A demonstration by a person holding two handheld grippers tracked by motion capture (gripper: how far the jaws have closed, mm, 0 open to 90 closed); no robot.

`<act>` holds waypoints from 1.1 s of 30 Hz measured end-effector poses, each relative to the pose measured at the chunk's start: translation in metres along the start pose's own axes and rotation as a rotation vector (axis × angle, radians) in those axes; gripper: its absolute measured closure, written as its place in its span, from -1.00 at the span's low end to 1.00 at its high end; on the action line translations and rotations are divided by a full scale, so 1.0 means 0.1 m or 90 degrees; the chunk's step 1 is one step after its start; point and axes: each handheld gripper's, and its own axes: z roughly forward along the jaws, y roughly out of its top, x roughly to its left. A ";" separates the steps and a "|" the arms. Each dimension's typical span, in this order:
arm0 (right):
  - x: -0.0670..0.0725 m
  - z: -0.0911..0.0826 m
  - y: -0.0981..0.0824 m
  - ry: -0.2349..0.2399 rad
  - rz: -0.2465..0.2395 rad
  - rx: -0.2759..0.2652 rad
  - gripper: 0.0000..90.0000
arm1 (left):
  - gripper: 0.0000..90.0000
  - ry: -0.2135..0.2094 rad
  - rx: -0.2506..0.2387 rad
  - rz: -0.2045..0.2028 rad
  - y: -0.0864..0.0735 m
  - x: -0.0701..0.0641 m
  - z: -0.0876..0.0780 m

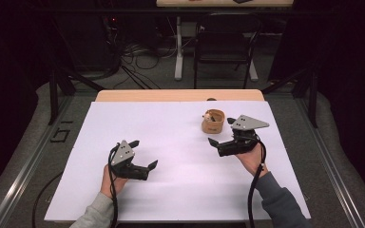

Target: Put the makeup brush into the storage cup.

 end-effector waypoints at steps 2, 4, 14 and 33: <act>0.01 -0.02 -0.01 0.000 0.003 -0.002 -1.00 | -1.00 0.000 -0.006 -0.004 -0.01 0.01 -0.03; 0.04 -0.07 -0.05 0.004 -0.001 -0.013 -1.00 | -1.00 0.002 -0.013 -0.004 -0.01 0.02 -0.06; 0.20 -0.21 -0.25 -0.001 -0.037 -0.056 -1.00 | -1.00 0.006 -0.029 -0.009 -0.08 0.02 -0.19; 0.39 -0.53 -0.53 -0.047 -0.044 -0.083 -1.00 | -1.00 0.013 -0.034 -0.023 -0.26 0.03 -0.48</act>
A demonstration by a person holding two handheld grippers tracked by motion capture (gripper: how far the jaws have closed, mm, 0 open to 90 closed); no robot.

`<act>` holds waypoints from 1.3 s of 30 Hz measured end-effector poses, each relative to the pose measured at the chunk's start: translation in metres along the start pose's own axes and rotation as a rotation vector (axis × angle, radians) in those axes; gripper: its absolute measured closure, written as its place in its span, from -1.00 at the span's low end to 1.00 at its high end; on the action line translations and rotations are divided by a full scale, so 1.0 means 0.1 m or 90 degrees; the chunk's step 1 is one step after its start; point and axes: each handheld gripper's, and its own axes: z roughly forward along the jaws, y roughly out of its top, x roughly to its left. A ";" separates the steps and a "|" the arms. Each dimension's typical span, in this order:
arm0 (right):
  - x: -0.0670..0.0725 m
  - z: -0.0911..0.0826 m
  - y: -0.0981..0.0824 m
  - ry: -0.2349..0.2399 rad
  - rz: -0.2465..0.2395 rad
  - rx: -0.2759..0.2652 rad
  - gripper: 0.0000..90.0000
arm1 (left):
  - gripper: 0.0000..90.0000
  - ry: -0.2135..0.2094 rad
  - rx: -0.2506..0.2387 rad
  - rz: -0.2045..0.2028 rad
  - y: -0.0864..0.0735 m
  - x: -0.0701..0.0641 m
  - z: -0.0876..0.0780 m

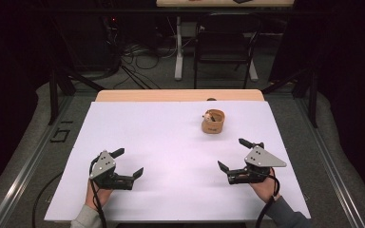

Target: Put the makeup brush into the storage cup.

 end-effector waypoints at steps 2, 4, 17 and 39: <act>0.01 -0.04 -0.03 -0.007 0.003 -0.001 -1.00 | -1.00 0.000 0.003 0.000 -0.03 -0.01 -0.03; 0.01 -0.07 -0.05 -0.013 0.004 0.000 -1.00 | -1.00 0.000 0.004 0.005 -0.05 -0.01 -0.05; 0.04 -0.27 -0.23 -0.032 0.025 0.024 -1.00 | -1.00 0.024 0.001 0.036 -0.16 -0.06 -0.27; 0.12 -0.58 -0.41 -0.059 0.052 0.051 -1.00 | -1.00 0.032 0.032 0.030 -0.30 -0.13 -0.51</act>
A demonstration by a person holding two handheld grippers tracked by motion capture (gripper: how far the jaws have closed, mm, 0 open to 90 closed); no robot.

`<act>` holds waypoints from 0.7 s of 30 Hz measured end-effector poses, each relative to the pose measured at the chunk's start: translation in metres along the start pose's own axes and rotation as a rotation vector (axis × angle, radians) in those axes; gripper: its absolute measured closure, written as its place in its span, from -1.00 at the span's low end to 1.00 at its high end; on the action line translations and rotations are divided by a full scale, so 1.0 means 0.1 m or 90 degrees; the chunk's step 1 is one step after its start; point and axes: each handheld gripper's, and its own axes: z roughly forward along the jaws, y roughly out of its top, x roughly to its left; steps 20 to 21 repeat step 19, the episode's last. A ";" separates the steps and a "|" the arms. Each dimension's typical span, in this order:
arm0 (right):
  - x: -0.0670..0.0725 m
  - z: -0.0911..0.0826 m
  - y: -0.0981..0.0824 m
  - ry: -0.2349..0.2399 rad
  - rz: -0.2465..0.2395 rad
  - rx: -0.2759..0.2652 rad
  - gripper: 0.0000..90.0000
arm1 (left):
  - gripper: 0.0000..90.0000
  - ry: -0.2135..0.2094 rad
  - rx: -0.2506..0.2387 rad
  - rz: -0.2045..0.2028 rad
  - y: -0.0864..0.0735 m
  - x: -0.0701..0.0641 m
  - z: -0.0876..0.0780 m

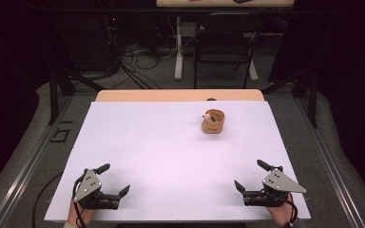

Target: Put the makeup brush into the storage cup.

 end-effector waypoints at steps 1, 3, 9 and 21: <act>0.00 0.00 -0.01 -0.003 0.001 -0.004 -1.00 | -1.00 0.004 0.003 -0.003 -0.01 -0.01 -0.02; 0.01 -0.03 -0.02 -0.001 0.002 0.004 -1.00 | -1.00 0.006 0.009 -0.003 -0.04 -0.02 -0.05; 0.03 -0.10 -0.03 -0.012 0.001 0.004 -1.00 | -1.00 0.015 0.013 -0.016 -0.09 -0.03 -0.13; 0.02 -0.08 -0.04 0.012 -0.001 0.012 -1.00 | -1.00 -0.007 0.020 -0.004 -0.08 -0.03 -0.08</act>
